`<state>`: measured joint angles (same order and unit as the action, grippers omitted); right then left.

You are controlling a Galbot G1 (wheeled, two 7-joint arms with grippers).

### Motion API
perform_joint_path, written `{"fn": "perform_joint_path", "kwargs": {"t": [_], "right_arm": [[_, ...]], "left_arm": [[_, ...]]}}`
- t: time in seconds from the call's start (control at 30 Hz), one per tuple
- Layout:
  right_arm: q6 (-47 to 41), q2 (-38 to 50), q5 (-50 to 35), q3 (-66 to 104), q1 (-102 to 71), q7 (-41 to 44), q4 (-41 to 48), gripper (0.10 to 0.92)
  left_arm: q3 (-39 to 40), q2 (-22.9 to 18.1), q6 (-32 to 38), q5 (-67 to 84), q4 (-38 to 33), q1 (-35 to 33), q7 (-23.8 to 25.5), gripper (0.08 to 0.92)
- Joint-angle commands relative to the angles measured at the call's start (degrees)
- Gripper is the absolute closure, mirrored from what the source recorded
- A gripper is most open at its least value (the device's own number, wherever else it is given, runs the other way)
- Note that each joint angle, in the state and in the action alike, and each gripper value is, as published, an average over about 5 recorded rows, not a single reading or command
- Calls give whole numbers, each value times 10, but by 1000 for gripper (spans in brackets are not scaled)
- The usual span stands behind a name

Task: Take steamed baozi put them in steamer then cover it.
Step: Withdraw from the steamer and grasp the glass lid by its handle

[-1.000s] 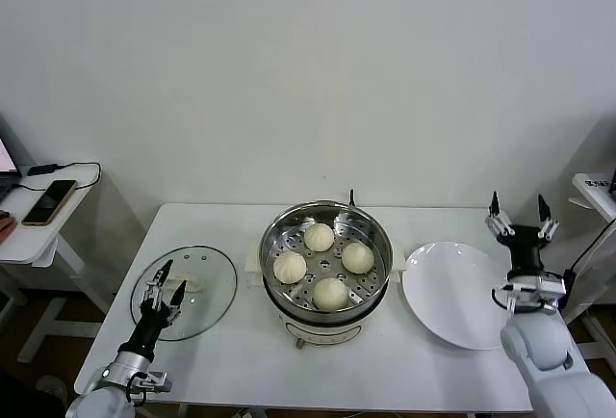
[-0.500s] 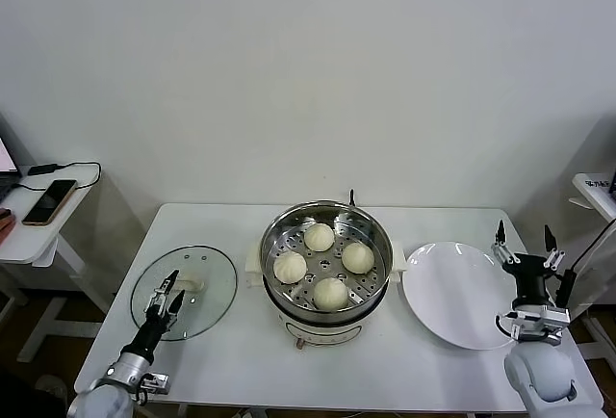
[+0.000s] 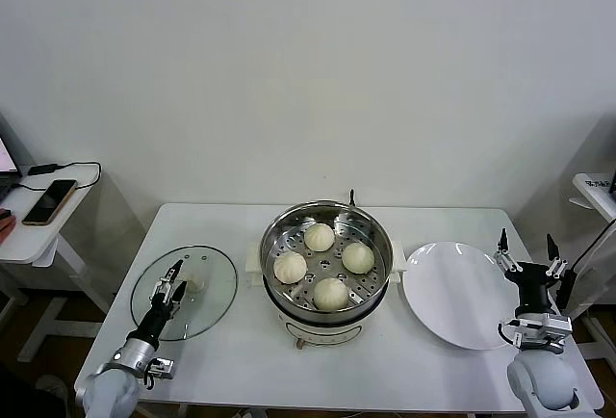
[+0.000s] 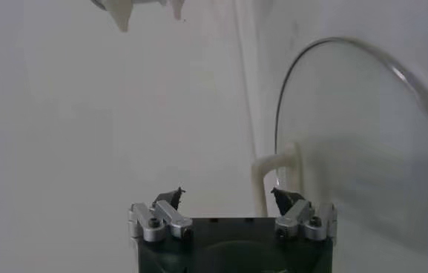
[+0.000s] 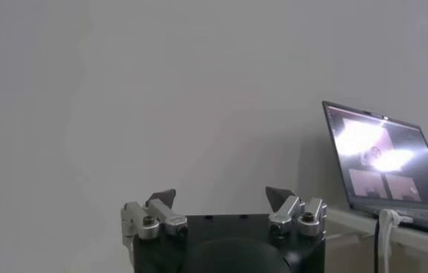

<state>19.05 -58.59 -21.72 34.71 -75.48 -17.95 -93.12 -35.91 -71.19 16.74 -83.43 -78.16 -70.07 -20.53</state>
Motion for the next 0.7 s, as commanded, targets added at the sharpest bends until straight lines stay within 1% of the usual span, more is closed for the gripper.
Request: {"fn": "perform_joint_path", "kwargs": {"t": [0.03,0.4,0.5,0.7], "right_arm": [[1,-3,2,4,-6,1,-1,203],[1,-3,6,7,-7,2,-2,203],[1,-3,7,8,-6,2,-2,203],[1,-3,8,7,-5,2,-1,203]], "left_arm": [[7,0,-6,-9,31,36,-3,177],[13,-4,-18,1,50,51,7,186],[14,-5,-17,3,55,50,10,243],[14,-5,-12,17,65,51,9,416]]}}
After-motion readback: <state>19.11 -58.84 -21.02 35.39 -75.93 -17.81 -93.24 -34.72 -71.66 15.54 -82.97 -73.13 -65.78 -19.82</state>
